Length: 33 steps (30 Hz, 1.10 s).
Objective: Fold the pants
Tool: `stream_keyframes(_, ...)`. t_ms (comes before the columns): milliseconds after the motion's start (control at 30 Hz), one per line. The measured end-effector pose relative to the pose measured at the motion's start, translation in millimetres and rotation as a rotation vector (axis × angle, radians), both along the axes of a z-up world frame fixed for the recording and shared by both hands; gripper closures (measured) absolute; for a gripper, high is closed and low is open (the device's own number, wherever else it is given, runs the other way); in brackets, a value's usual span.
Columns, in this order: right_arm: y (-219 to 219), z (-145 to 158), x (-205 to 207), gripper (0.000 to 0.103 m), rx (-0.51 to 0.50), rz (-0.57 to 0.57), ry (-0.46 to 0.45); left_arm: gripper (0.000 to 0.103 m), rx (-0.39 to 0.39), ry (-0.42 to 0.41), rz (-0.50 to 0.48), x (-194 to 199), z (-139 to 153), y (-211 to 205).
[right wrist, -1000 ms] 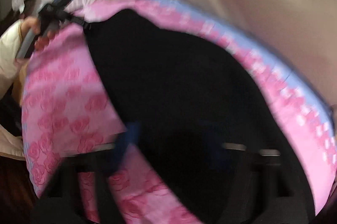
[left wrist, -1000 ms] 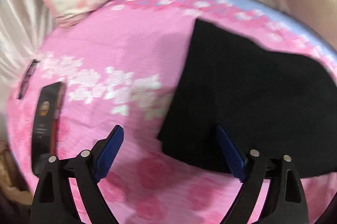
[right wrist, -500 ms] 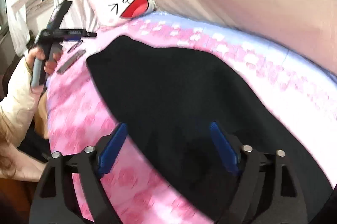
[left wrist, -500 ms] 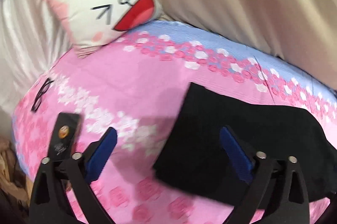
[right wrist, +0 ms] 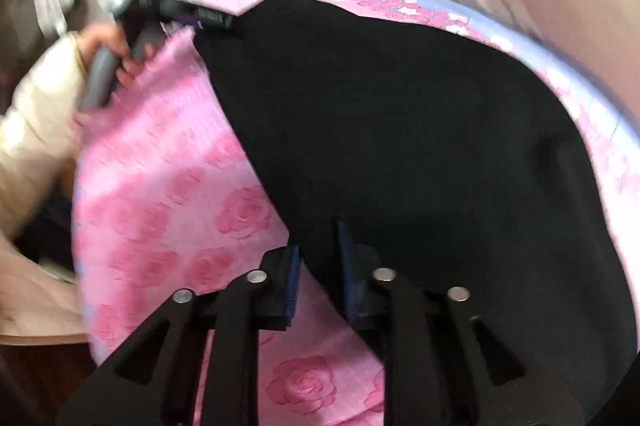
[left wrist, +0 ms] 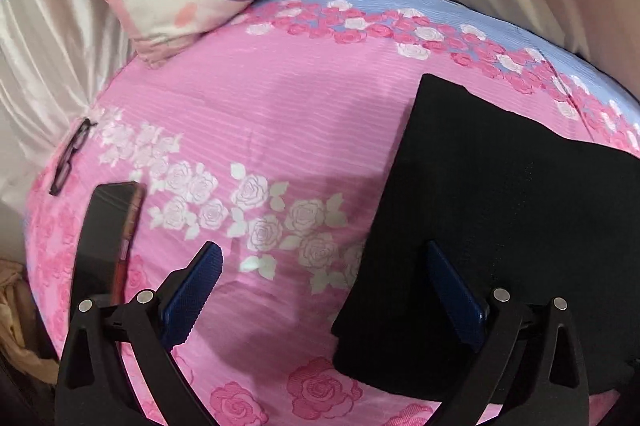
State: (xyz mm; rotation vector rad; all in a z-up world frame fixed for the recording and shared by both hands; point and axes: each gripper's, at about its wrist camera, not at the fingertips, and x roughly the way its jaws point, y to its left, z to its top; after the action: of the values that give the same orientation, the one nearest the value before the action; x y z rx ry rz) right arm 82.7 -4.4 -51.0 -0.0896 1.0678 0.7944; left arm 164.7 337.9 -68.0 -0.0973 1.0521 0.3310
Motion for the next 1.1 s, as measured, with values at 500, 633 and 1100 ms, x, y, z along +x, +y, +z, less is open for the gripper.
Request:
stream_keyframes(500,-121.4,7.6,188.1,0.019,-0.26,-0.032,-0.393,0.006,-0.112,0.049,-0.336,9.1,13.5,-138.6)
stream_keyframes(633,-104.8,-9.4,175.8,0.019,-0.313,0.218,-0.509,0.005,-0.047,0.051,-0.358,-6.2,-0.7,-143.3)
stream_keyframes(1100,-59.9,-29.4,218.8,0.006,-0.186,0.25,-0.186,0.005,-0.048,0.069,-0.332,-5.1,-2.2,-140.9)
